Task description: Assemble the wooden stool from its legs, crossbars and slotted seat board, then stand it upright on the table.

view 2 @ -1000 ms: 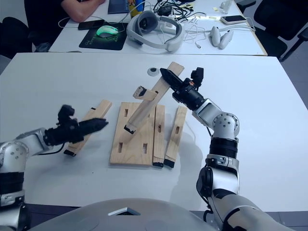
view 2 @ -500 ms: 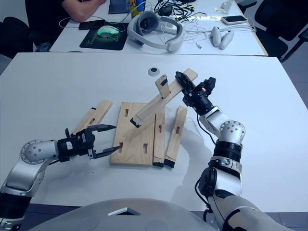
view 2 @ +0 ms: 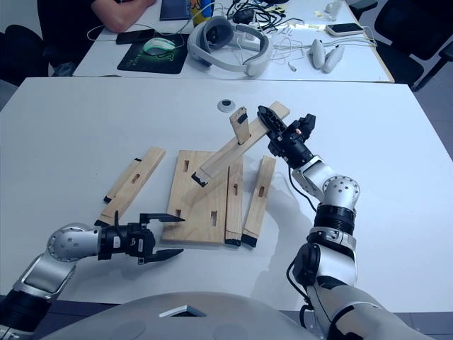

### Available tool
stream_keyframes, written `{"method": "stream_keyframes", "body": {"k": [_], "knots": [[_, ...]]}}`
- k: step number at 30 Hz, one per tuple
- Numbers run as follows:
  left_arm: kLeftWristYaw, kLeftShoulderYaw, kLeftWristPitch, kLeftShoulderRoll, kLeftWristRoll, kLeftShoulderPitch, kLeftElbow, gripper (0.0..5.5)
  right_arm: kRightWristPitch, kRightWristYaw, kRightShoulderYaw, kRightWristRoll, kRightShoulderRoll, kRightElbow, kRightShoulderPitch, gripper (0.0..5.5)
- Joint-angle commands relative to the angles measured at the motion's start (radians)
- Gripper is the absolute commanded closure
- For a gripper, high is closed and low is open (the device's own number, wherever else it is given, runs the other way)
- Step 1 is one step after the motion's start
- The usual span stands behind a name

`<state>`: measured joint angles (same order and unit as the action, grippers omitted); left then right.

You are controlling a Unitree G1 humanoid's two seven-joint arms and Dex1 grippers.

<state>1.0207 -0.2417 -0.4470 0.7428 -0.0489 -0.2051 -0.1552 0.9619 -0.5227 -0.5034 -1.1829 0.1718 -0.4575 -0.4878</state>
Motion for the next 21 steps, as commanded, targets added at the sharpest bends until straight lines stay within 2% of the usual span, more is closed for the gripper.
{"method": "stream_keyframes", "body": {"k": [1, 10, 21], "knots": [[-0.092, -0.028, -0.044, -0.033, -0.121, 0.029, 0.031, 1.84, 0.01, -0.002, 0.002, 0.009, 0.01, -0.011, -0.048, 4.47], [-0.326, -0.121, -0.071, -0.138, -0.401, 0.024, 0.029, 1.84, 0.021, -0.026, 0.012, 0.037, 0.018, -0.06, -0.09, 4.47], [-0.442, -0.156, 0.115, -0.225, -0.5, 0.11, 0.084, 1.84, -0.011, -0.018, 0.022, 0.07, -0.003, 0.011, -0.085, 4.47]]}}
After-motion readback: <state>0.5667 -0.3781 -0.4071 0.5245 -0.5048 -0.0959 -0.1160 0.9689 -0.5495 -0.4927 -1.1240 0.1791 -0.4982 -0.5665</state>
